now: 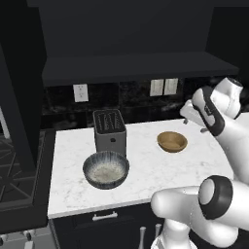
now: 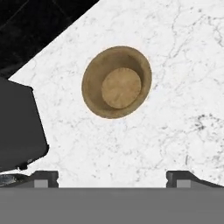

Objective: Pick up the bowls on the counter and stack them on top of one another in the open cabinet. Place the smaller bowl on top of the larger bowl.

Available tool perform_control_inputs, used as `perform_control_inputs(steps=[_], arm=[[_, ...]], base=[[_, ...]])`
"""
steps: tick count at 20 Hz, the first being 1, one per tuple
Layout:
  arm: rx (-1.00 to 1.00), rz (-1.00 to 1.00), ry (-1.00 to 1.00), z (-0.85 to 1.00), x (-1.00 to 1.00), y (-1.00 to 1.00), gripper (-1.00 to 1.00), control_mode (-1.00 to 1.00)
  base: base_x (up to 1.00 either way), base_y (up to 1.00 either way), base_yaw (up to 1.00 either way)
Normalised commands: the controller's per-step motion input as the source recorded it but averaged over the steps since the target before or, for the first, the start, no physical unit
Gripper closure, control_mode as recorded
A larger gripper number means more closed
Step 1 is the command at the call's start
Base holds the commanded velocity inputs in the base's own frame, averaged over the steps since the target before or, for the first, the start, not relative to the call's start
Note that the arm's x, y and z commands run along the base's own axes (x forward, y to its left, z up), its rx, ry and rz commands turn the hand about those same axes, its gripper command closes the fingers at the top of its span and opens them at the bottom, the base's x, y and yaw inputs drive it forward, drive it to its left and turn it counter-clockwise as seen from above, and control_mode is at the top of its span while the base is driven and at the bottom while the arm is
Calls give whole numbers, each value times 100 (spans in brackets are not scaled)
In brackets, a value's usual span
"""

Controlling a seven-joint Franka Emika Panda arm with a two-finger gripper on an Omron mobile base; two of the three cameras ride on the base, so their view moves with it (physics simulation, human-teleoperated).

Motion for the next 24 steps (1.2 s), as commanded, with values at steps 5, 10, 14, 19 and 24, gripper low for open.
perform_control_inputs(steps=[5,10,14,19,24], arm=[[2,-12,25,-56,77,-22,-100,-100],[3,-3,21,-81,51,-12,-100,-100],[7,0,3,-64,4,-26,-100,-100],[3,0,0,-62,4,-21,-100,-100],[0,0,-6,-36,25,0,-100,-100]], base=[[0,0,0],[0,0,0],[0,0,0],[0,0,0],[0,0,0]])
